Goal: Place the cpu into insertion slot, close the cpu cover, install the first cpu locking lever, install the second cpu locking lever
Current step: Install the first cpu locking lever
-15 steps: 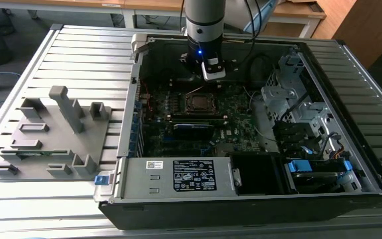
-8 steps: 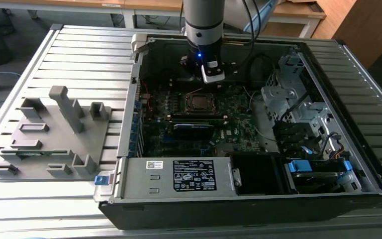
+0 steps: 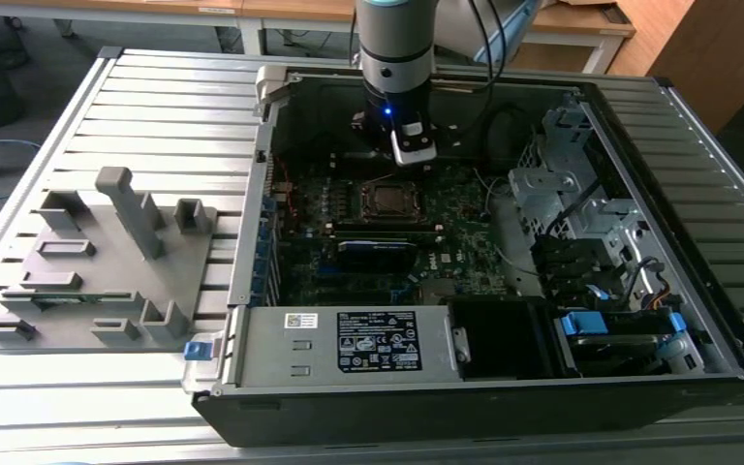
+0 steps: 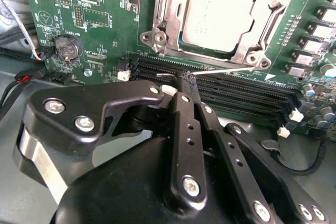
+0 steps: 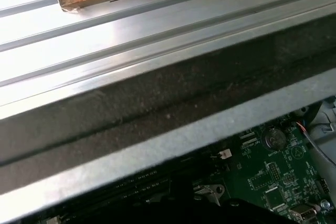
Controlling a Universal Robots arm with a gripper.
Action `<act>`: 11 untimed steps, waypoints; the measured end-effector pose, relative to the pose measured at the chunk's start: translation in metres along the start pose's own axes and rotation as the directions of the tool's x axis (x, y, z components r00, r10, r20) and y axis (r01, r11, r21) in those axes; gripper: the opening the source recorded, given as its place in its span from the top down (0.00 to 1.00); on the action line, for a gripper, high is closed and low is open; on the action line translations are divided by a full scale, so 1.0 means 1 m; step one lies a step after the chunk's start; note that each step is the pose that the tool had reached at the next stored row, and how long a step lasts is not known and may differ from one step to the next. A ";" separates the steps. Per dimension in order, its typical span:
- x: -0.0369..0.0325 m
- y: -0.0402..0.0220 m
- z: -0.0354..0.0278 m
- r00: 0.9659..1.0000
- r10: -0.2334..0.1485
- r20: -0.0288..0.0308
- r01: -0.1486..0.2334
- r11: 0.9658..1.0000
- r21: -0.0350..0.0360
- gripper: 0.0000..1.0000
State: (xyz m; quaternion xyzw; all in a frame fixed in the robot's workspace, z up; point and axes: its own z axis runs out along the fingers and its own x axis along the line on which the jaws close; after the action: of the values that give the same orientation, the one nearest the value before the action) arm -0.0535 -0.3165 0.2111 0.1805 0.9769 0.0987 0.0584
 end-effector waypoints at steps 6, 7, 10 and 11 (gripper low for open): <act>0.0004 0.0000 0.0024 1.000 0.016 0.004 -0.016 1.000 0.001 0.89; 0.0004 -0.0001 0.0028 1.000 0.023 0.005 -0.023 1.000 0.002 0.89; 0.0005 -0.0005 0.0046 0.999 0.049 0.011 -0.049 0.999 0.004 0.89; 0.0006 -0.0006 0.0051 0.998 0.057 0.013 -0.057 0.998 0.004 0.89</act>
State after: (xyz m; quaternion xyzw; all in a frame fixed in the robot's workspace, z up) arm -0.0534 -0.3160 0.2059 0.2089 0.9712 0.0970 0.0613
